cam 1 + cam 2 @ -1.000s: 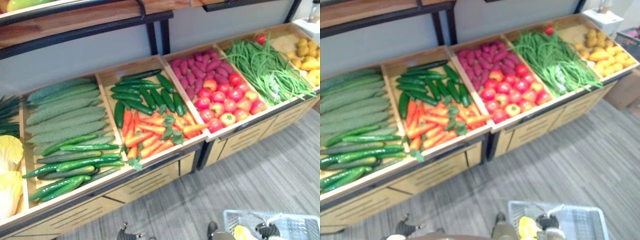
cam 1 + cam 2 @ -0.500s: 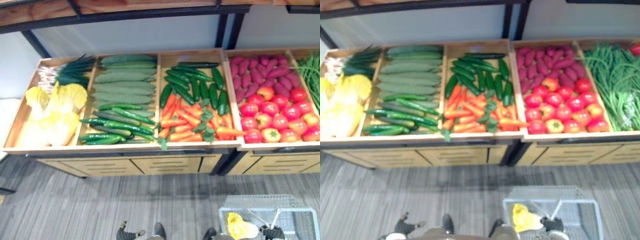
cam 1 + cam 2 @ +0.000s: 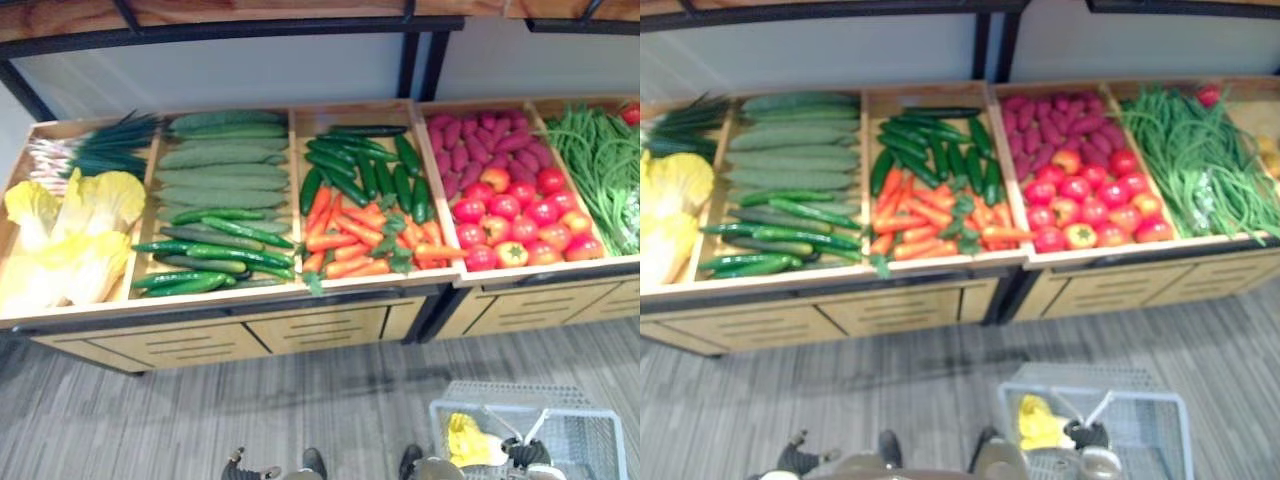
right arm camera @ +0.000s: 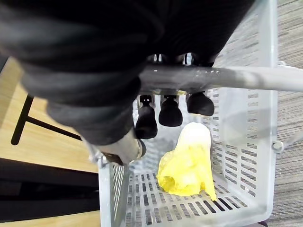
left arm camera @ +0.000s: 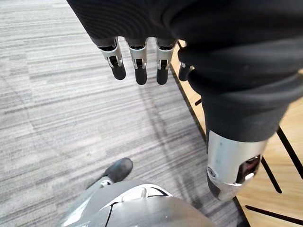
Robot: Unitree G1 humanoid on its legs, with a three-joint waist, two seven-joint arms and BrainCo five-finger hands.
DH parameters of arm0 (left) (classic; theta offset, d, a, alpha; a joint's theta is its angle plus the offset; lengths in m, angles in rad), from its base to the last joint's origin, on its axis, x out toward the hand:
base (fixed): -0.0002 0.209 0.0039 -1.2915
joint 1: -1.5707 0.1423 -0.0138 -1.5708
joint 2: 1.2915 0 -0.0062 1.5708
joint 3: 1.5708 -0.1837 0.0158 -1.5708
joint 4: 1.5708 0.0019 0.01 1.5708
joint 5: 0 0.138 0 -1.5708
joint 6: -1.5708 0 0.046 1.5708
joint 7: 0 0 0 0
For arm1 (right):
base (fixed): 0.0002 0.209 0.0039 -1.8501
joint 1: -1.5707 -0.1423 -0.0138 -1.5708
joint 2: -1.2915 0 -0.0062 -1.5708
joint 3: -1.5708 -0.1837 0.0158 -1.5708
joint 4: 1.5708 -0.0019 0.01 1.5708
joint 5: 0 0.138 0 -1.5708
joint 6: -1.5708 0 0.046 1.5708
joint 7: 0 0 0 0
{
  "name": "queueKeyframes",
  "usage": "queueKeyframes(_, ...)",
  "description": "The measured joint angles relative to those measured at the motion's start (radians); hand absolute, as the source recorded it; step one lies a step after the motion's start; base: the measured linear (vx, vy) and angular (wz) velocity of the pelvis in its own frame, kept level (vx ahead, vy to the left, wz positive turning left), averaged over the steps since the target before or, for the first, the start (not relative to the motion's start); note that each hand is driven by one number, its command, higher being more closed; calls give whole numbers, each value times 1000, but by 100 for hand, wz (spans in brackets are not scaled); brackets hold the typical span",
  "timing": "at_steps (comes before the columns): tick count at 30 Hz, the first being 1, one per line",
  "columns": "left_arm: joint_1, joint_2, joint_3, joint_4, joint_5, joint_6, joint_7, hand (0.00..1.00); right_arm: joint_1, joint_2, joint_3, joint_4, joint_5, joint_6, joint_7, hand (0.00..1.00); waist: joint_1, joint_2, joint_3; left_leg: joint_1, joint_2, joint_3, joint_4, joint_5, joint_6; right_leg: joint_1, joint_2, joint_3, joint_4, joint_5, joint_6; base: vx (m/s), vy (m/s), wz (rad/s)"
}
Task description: Pick vegetable in the basket
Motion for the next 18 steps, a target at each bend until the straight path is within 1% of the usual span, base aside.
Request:
queueKeyframes(1,0,7,1,-7,0,-1,-1,0,0,-1,-1,0,0,1,0,100,0,-1,1,10,2,9,0,-2,-3,4,-1,4,-8,6,1,55,61,-31)
queueKeyframes(2,1,16,8,-17,-1,-2,0,0,-1,-1,-1,3,0,3,0,100,1,4,4,22,16,33,-1,-4,3,13,-4,-8,-12,11,14,53,50,-36)
queueKeyframes(3,1,16,8,-18,-5,-2,0,0,-6,-1,-1,5,0,5,0,100,4,10,8,30,25,47,1,-8,2,9,-11,-23,-1,0,1,67,57,-48)
queueKeyframes(4,1,20,8,-15,-30,-1,0,0,-12,-1,-2,6,-1,8,-1,100,5,8,7,38,45,61,17,-29,-19,0,-33,-57,10,-4,-9,56,40,-46)
queueKeyframes(5,5,34,7,-15,-36,-1,-1,0,-12,1,1,7,-1,9,-1,100,4,11,6,42,57,71,27,-40,-36,-7,-47,-64,-1,6,-3,73,23,-40)
queueKeyframes(6,11,43,8,-15,-36,-1,-1,0,-12,4,1,9,-2,10,0,100,4,3,2,49,62,79,32,-45,-46,-6,-51,-60,-21,16,11,103,-57,-39)
queueKeyframes(7,17,57,10,-14,-37,-1,-1,0,-7,12,2,15,-2,14,2,100,3,-29,-10,68,66,95,36,-55,-72,-9,-69,-51,-43,68,35,168,-150,-33)
queueKeyframes(8,23,59,11,-4,-38,0,-1,0,-3,11,1,35,-2,16,5,100,-1,-17,-21,91,97,96,33,-53,-97,1,-43,-55,-29,75,18,194,-172,-32)
queueKeyframes(9,26,51,10,-3,-38,-1,-2,0,3,9,1,41,-2,16,6,100,-2,-10,-34,91,115,98,33,-50,-104,0,-23,-56,-32,63,6,255,-184,-20)
queueKeyframes(10,23,33,9,2,-38,-2,-2,0,10,6,1,45,-2,19,7,100,-3,-2,-48,89,143,105,40,-47,-113,-3,6,-56,-38,52,-6,261,-170,-26)
queueKeyframes(11,15,17,9,6,-38,-3,-5,0,7,5,2,45,-2,20,7,100,-1,11,-47,79,164,112,64,-50,-121,-6,30,-54,-45,42,-18,307,-227,-47)
queueKeyframes(12,7,-2,7,8,-38,-2,-12,0,4,3,4,45,-2,20,7,100,-8,25,-41,38,214,90,164,-57,-128,-2,63,-47,-56,35,-31,248,-216,-40)
queueKeyframes(13,2,-4,6,8,-38,-1,-16,0,6,2,4,45,-2,20,8,100,-11,25,-40,14,230,74,220,-57,-127,2,68,-46,-58,34,-34,254,-237,-29)
queueKeyframes(14,-12,-12,5,6,-38,-1,-21,0,12,-12,4,45,-2,20,8,100,-19,37,-32,-17,265,43,328,-54,-124,31,81,-50,-67,28,-44,205,-174,-5)
queueKeyframes(15,-18,-19,4,6,-38,-1,-21,0,20,-23,3,45,-3,20,8,100,-24,46,-26,-23,280,29,377,-50,-118,56,88,-52,-77,26,-46,242,-142,-5)
queueKeyframes(16,-24,-31,-4,3,-38,-2,-21,0,28,-43,4,45,-3,20,7,100,-26,48,-14,-43,291,-5,462,-43,-98,104,86,-49,-99,23,-53,199,-59,-17)
queueKeyframes(17,-30,-45,-23,0,-38,-3,-21,0,30,-64,4,44,-2,19,5,100,-27,53,-16,-56,262,-58,479,-75,-110,129,72,-36,-114,22,-53,182,-18,-21)
queueKeyframes(18,-34,-48,-36,-6,-38,-3,-21,0,31,-71,3,44,-2,19,3,100,-28,56,-15,-65,238,-85,472,-100,-112,139,62,-32,-120,23,-53,164,60,-23)
